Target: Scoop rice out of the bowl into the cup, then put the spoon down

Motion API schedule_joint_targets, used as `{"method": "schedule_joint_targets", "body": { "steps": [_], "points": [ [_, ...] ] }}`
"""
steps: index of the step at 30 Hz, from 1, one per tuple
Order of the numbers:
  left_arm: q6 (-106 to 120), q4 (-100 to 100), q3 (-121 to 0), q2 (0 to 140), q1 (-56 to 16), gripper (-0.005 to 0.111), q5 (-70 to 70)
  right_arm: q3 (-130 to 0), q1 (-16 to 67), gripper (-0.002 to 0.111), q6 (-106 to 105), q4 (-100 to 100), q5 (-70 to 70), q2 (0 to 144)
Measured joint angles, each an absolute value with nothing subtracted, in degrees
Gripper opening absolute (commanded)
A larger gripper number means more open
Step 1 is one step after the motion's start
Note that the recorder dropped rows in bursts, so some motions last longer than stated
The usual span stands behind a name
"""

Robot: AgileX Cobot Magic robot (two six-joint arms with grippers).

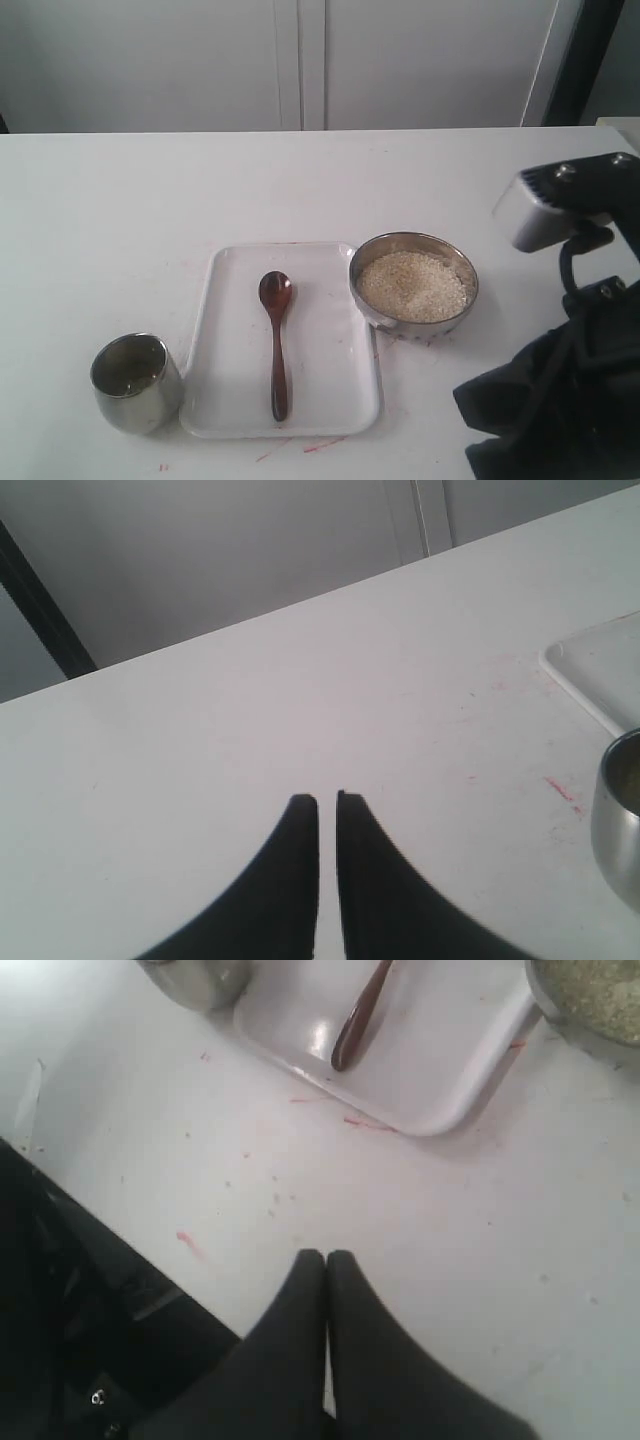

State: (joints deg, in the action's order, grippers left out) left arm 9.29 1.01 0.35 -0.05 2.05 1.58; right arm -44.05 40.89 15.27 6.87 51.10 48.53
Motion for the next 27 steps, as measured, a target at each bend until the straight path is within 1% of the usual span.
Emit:
{"method": "schedule_joint_targets", "body": {
  "steps": [11, 16, 22, 27],
  "points": [
    [9.29, 1.01, 0.35, -0.05, 2.05, 0.014, 1.58, -44.05, 40.89, 0.0, 12.89, 2.24, 35.79, 48.53],
    [9.29, 1.01, 0.35, -0.05, 2.05, 0.014, 1.58, -41.58, 39.93, 0.0, 10.12, -2.05, 27.11, 48.0],
    [9.29, 1.01, 0.35, -0.05, 2.05, 0.014, 1.58, -34.93, 35.44, 0.0, 9.63, -2.25, 16.23, 44.16],
    [9.29, 1.01, 0.35, -0.05, 2.05, 0.014, 1.58, -27.48, 30.59, 0.0, 9.63, -2.01, 11.18, 37.7]
  ]
}}
